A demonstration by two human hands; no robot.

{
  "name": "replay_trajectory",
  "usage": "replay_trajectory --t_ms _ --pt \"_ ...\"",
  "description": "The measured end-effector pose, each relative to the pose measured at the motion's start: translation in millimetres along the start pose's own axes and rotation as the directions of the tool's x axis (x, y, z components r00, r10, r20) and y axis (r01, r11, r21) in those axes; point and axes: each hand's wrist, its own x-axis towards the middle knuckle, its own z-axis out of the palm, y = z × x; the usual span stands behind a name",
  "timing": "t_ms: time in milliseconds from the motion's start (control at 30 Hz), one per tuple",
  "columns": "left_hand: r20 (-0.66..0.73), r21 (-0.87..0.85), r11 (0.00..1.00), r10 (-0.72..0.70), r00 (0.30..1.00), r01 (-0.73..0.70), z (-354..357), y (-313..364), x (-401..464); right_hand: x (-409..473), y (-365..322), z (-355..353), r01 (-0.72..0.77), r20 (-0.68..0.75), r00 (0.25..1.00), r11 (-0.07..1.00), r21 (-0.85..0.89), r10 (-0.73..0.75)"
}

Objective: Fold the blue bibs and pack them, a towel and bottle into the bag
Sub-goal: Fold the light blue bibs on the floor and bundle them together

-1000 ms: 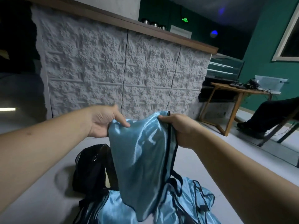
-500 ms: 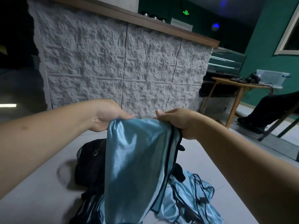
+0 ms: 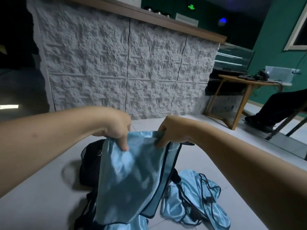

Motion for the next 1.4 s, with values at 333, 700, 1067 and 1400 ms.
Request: replay_trajectory --t_ms 333,700,1067,1400 --pt "-0.016 -0.036 0.998 0.048 0.999 -0.049 24 -39 2 7 26 54 -0.025 -0.077 0.996 0.948 0.318 0.052" --pt "0.263 -0.518 0.855 0.124 0.957 0.031 79 -84 8 12 45 107 -0.023 0.162 0.983 0.811 0.584 -0.089" --pt "0.379 -0.573 0.784 -0.002 0.925 0.236 151 -141 66 58 62 194 -0.175 0.307 0.952 0.815 0.553 -0.004" --pt "-0.269 -0.336 0.931 -0.24 0.933 0.143 258 -195 159 138 81 331 -0.306 0.082 0.952 0.92 0.245 0.295"
